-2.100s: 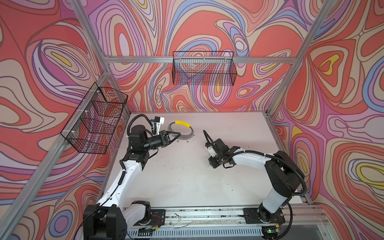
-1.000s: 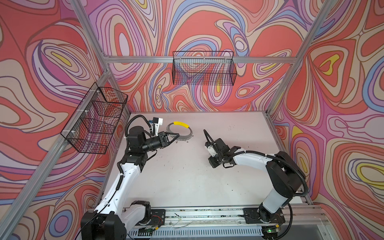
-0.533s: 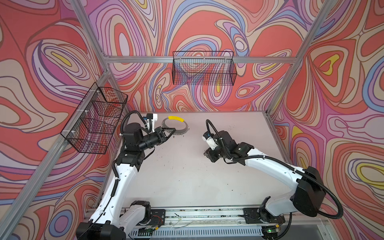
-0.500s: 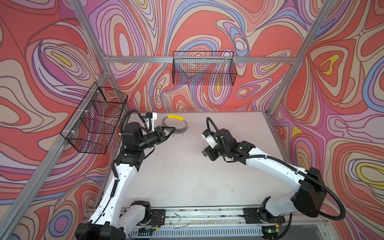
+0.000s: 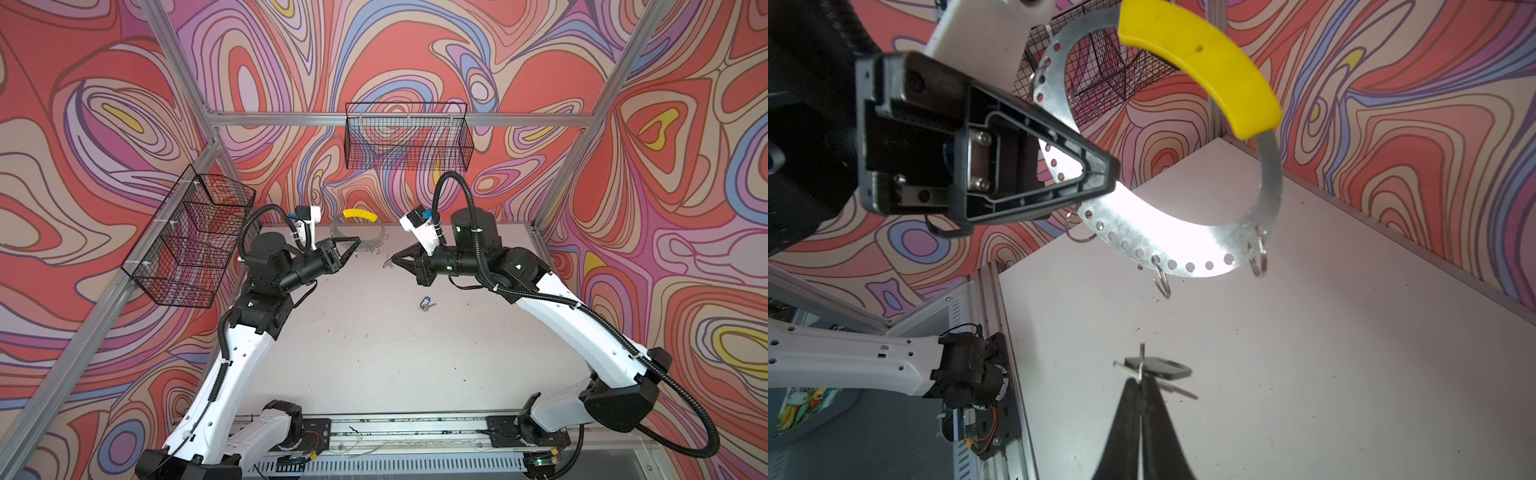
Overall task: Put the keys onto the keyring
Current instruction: 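Lift the black-tag key toward the ring held by the left gripper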
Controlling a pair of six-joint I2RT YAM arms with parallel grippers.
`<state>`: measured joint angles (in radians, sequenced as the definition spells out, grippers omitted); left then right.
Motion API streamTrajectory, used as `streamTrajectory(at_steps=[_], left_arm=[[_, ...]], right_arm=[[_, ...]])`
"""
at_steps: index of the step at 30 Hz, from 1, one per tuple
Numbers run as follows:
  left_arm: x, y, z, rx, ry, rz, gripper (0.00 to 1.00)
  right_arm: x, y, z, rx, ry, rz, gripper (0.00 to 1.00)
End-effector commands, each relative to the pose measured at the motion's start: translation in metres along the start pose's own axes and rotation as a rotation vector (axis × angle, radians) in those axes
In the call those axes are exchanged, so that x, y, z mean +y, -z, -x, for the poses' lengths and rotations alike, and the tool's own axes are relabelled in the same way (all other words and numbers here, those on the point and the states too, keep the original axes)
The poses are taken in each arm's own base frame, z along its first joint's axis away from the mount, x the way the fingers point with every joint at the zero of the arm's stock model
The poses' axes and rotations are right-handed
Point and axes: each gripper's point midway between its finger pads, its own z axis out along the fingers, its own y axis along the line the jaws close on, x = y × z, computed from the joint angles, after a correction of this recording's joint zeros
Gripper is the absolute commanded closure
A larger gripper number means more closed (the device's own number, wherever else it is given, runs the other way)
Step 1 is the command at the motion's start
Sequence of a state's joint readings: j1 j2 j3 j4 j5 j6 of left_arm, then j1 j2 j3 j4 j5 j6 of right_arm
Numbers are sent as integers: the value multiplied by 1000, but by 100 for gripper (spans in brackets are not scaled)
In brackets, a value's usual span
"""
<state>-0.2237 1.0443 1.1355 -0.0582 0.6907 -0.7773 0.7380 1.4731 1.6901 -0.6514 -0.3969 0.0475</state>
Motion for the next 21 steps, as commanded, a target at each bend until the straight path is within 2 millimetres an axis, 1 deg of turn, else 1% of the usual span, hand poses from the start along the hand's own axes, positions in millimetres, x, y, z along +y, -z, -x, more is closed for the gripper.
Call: streamTrajectory(at_steps=[1, 6, 8, 15, 18, 21], left_arm=[[-16, 4, 13, -38, -50, -19, 100], [-18, 5, 13, -41, -60, -24, 100], [-20, 6, 13, -37, -63, -29, 100], [-21, 8, 9, -29, -73, -35, 100], [-21, 9, 7, -23, -76, -39, 100], [-22, 9, 5, -18, -79, -49, 100]], right_arm=[[14, -5, -7, 47, -17, 65, 100], [23, -11, 1, 46, -8, 89, 100], [23, -13, 6, 37, -6, 89, 100], [7, -24, 11, 35, -41, 19, 100], [-1, -29, 3, 59, -53, -18, 100], [-2, -32, 1, 62, -60, -18, 100]])
